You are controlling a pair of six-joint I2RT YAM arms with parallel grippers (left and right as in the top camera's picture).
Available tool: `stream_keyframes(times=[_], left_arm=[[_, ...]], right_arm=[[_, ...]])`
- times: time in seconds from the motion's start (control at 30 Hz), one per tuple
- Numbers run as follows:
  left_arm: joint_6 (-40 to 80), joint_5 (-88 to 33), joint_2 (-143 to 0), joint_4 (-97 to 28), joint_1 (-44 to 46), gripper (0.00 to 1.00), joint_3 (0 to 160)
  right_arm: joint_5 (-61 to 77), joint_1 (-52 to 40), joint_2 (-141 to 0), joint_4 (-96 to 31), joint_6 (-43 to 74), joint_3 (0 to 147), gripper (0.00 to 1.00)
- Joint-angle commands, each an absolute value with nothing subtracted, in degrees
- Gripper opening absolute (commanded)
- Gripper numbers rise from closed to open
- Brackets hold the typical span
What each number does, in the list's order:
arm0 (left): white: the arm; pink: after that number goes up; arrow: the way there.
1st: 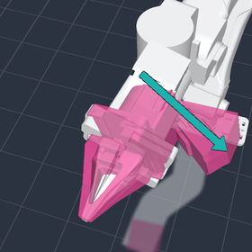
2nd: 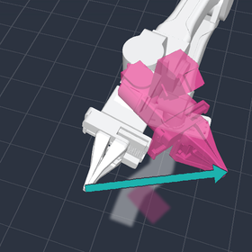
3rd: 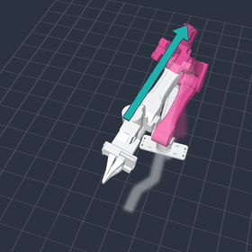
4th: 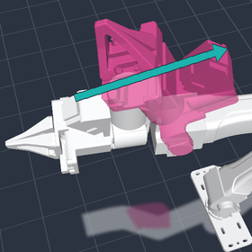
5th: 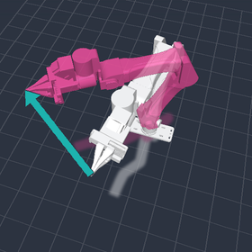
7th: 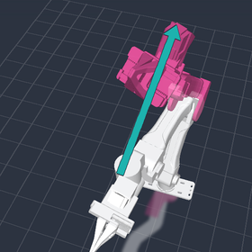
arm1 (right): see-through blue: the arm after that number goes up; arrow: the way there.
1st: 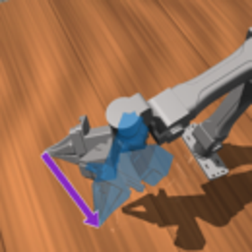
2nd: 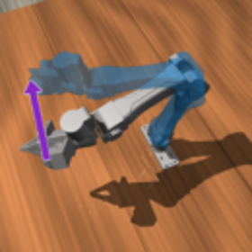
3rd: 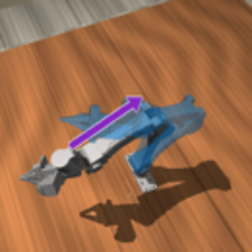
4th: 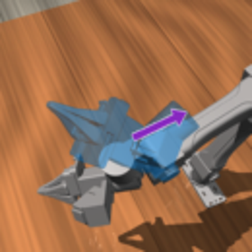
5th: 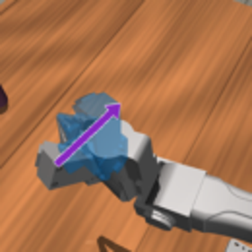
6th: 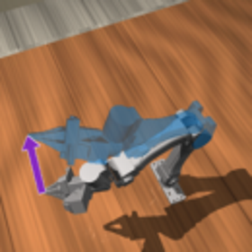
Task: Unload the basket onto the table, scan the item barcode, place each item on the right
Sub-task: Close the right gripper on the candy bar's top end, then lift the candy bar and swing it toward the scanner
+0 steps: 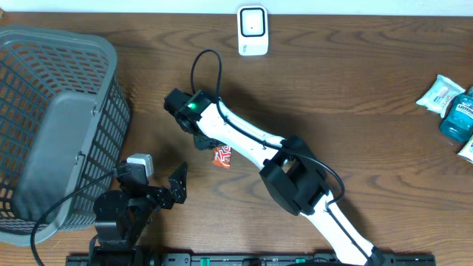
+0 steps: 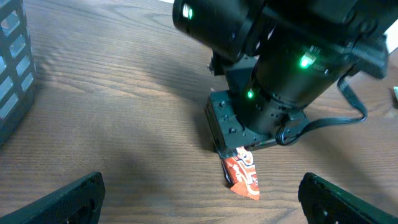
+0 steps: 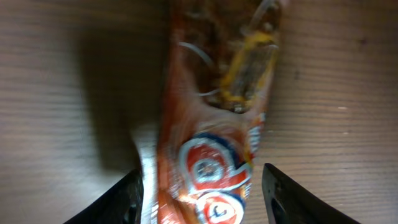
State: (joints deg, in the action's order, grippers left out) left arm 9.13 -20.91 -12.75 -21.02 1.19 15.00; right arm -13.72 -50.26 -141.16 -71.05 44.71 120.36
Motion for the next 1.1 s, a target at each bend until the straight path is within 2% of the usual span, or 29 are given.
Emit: stream_keyframes(times=[0.0,0.1,0.17,0.27,0.3,0.37,0.4,0.57,0.63,0.77,0.8,0.9,1.07], left_arm=[[8.6,-21.43,-12.56,-20.97,1.32,0.99,15.2],[8.62,-21.43,-12.56,-20.97,1.32,0.99,15.2],[8.6,-21.43,-12.56,-20.97,1.32,0.99,15.2],[8.62,-21.43,-12.56,-20.97,1.32,0.99,15.2],[8.6,-21.43,-12.56,-20.97,1.32,0.99,15.2],[8.62,-21.43,-12.56,-20.97,1.32,0.99,15.2],[8.6,-21.43,-12.56,-20.97,1.32,0.99,15.2],[8.6,-21.43,-12.56,-20.97,1.32,0.99,15.2],[8.6,-21.43,-12.56,-20.97,1.32,0.99,15.2],[8.62,-21.43,-12.56,-20.97,1.32,0.99,15.2],[8.62,-21.43,-12.56,-20.97,1.32,0.99,15.2],[8.62,-21.43,-12.56,-20.97,1.32,0.99,15.2],[8.62,-21.43,-12.56,-20.97,1.32,0.99,15.2]], right_arm=[[-16.19,-49.84,-143.83,-70.08,46.68,117.62,0.59],[-15.99,-49.6,-145.23,-69.43,46.63,116.51,0.6],[-15.99,-49.58,-145.67,-69.47,45.93,116.49,0.56],[-15.99,-49.54,-145.67,-70.19,45.15,116.46,0.34],[-15.99,-49.47,-145.67,-70.78,45.19,116.46,0.21],[-16.01,-49.36,-145.71,-71.75,45.67,116.4,0.03],[-16.01,-49.3,-145.75,-72.1,45.82,116.22,0.01],[-15.27,-47.37,-145.71,-78.48,46.63,116.03,0.01],[-10.96,-45.1,-145.05,-80.66,42.57,116.03,0.01],[17.47,-39.44,-142.41,-77.19,23.16,116.03,0.01],[29.69,-36.97,-141.84,-76.95,17.82,116.03,0.01],[47.64,-31.97,-141.73,-79.66,7.92,116.03,0.01],[59.88,-26.57,-141.73,-89.01,-12.43,116.03,0.01]])
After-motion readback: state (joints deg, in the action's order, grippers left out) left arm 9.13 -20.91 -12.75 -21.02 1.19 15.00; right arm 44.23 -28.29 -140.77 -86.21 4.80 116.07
